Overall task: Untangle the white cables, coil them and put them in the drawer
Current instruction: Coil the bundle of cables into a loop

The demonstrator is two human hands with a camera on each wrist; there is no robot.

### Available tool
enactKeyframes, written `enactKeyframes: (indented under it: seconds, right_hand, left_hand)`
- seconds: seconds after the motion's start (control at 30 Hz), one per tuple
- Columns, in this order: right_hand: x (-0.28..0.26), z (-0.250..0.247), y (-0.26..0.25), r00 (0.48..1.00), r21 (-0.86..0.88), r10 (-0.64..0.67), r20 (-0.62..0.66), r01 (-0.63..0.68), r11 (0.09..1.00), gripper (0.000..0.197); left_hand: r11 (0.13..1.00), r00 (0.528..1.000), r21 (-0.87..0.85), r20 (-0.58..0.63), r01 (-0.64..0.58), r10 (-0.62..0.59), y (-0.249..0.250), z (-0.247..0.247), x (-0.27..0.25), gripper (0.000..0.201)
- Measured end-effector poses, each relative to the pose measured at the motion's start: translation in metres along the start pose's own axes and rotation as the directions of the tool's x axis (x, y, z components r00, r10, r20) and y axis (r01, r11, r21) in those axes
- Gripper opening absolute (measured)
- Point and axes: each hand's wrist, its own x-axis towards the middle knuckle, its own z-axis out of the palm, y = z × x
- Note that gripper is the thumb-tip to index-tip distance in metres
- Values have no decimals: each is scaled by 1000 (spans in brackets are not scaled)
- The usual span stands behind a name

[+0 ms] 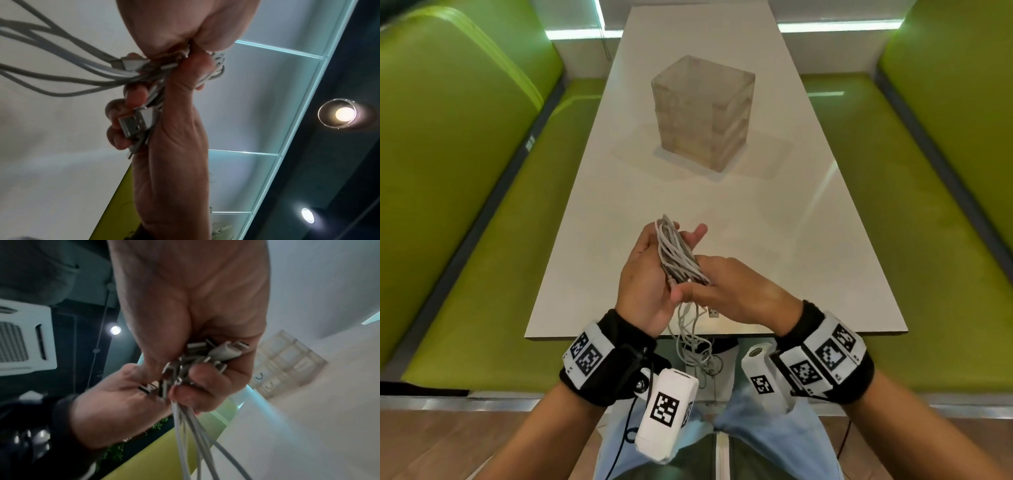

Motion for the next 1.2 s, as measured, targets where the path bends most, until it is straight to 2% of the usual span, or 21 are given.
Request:
enactKeyframes:
  seconds: [0.07, 0.17, 0.2, 0.27, 0.33, 0.4, 0.5, 0.67, 0.77, 0.9, 1.07, 1.2]
  right_hand:
    - [0, -4, 0, 999, 13, 20, 49, -21, 1000, 32]
    - [0, -7, 5, 997, 90, 47, 66, -53, 995, 28]
    - [0, -9, 7, 995, 129, 61, 79, -71, 989, 24]
    - [-2, -10, 7, 990, 161, 72, 123, -92, 983, 17]
    - [-3, -8, 8, 986, 158, 57, 157, -82, 984, 14]
    - [-3, -4, 7, 983, 292, 9, 181, -62, 955, 17]
    - [-10, -1, 5, 979, 535, -37, 202, -78, 841, 20]
    - [-19, 7, 7, 950, 750, -128, 284, -137, 647, 11]
    - [-24, 12, 10, 957, 798, -109, 268, -158, 582, 14]
    - [-27, 18, 11, 966, 828, -94, 241, -155, 538, 15]
    - [-30, 17, 8, 963, 780, -49, 266, -186, 597, 19]
    - [-33, 17, 5, 961, 808, -80, 265, -176, 562, 28]
  left_hand:
    - [998, 998, -29, 28, 49, -48, 3, 1, -3, 26]
    - [996, 990, 53, 123, 68, -74, 5, -2, -4, 58]
    - [993, 986, 116, 159, 31, -50, 4, -3, -4, 58]
    - [974, 982, 219, 190, -55, 13, 0, -5, -5, 42]
    - [967, 988, 242, 145, -80, 45, -3, -5, -5, 27]
    - [971, 990, 220, 118, -97, 72, -2, -3, -5, 22]
    - [968, 990, 225, 110, -114, 91, 1, -1, -5, 22]
    - [941, 984, 320, 169, -107, 54, -1, 3, -9, 34]
    - [937, 982, 347, 190, -43, -25, -4, 2, -8, 48]
    - [927, 989, 372, 149, -49, -8, -8, 6, -9, 29]
    - [925, 981, 373, 196, -68, -7, -9, 7, -11, 34]
    - [895, 969, 436, 248, -100, -12, -9, 4, -13, 36]
